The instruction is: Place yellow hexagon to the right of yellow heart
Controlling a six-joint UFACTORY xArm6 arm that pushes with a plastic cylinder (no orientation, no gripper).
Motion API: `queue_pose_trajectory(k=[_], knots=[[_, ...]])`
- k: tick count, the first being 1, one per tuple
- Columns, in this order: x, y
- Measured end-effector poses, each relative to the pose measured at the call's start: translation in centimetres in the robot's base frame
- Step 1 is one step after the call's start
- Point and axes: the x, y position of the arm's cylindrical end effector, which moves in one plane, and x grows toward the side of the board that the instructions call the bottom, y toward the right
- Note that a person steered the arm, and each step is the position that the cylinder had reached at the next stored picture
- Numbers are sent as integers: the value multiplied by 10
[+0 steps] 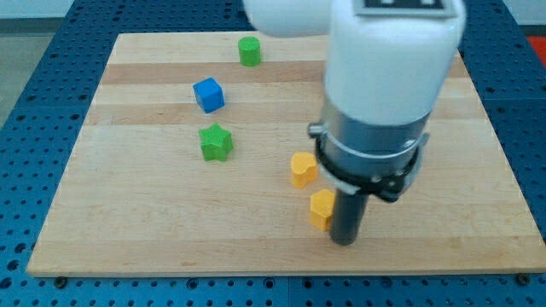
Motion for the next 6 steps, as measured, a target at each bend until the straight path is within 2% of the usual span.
queue_pose_trajectory(k=[1,2,3,4,5,6], knots=[[-26,11],[31,6],[37,-41],[10,-43],[-42,-10],[-57,2]])
